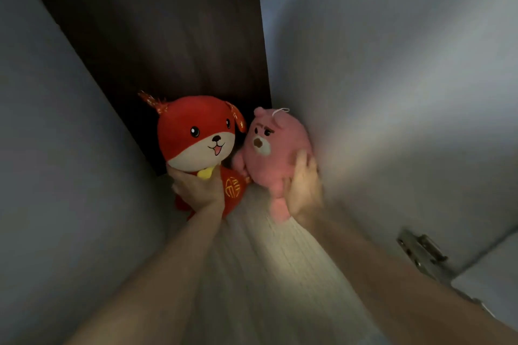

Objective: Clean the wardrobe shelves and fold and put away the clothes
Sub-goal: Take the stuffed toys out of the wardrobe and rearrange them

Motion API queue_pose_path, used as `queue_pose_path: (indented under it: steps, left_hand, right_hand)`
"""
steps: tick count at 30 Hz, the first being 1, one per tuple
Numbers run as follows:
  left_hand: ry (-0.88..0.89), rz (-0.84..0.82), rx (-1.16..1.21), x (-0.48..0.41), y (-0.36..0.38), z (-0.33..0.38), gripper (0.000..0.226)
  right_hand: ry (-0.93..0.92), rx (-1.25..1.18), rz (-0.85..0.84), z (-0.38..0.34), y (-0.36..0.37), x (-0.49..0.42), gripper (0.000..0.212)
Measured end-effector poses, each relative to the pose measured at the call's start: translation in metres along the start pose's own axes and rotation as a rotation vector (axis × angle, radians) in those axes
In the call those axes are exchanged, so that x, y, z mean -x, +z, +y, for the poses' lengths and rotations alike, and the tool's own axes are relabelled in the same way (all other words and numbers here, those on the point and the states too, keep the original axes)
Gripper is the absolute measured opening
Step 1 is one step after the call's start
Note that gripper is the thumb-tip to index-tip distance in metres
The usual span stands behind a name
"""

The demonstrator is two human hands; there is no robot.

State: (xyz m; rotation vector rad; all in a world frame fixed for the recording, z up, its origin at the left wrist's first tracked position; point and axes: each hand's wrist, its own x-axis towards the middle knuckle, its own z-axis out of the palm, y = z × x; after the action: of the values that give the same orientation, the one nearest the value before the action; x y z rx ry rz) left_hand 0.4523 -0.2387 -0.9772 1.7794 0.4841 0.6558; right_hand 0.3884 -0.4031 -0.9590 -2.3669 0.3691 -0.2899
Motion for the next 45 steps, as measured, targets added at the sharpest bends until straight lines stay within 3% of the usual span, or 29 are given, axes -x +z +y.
queue_pose_path:
  steps: [4,7,10,18,25,28,32,35,41,45]
  left_hand:
    - [-0.071,0.019,-0.038,-0.031,0.014,-0.011,0.111]
    - [-0.110,0.019,-0.082,-0.049,0.020,-0.010,0.108]
    - [-0.074,-0.029,-0.123,-0.067,0.025,-0.010,0.107]
    - [-0.162,-0.068,-0.226,-0.056,0.015,0.005,0.120]
    - [-0.306,-0.164,-0.263,0.000,-0.019,0.065,0.126]
    - [-0.272,-0.253,-0.197,0.038,-0.041,0.096,0.111]
    - [-0.178,-0.356,-0.087,0.109,-0.074,0.167,0.070]
    - [-0.148,-0.531,-0.051,0.154,-0.116,0.228,0.053]
    - [-0.110,-1.012,-0.160,0.208,-0.236,0.341,0.042]
    - [-0.160,-1.192,-0.198,0.221,-0.316,0.419,0.043]
  right_hand:
    - [-0.107,-0.061,-0.183,0.000,0.017,-0.034,0.061]
    - [-0.176,0.021,-0.363,0.002,0.037,-0.056,0.077]
    - [-0.148,0.088,-0.438,0.008,0.046,-0.068,0.089]
    - [-0.109,0.067,-0.447,0.007,0.032,-0.065,0.083]
    - [-0.073,-0.009,-0.277,-0.041,-0.045,-0.019,0.070]
    - [-0.053,0.004,-0.214,-0.060,-0.099,0.021,0.056]
    - [0.043,-0.007,-0.188,-0.078,-0.173,0.081,0.040]
    - [0.140,-0.079,-0.154,-0.095,-0.232,0.135,0.034]
    - [0.343,-0.199,-0.110,-0.158,-0.363,0.258,0.027]
    - [0.490,-0.197,-0.108,-0.211,-0.448,0.339,0.027]
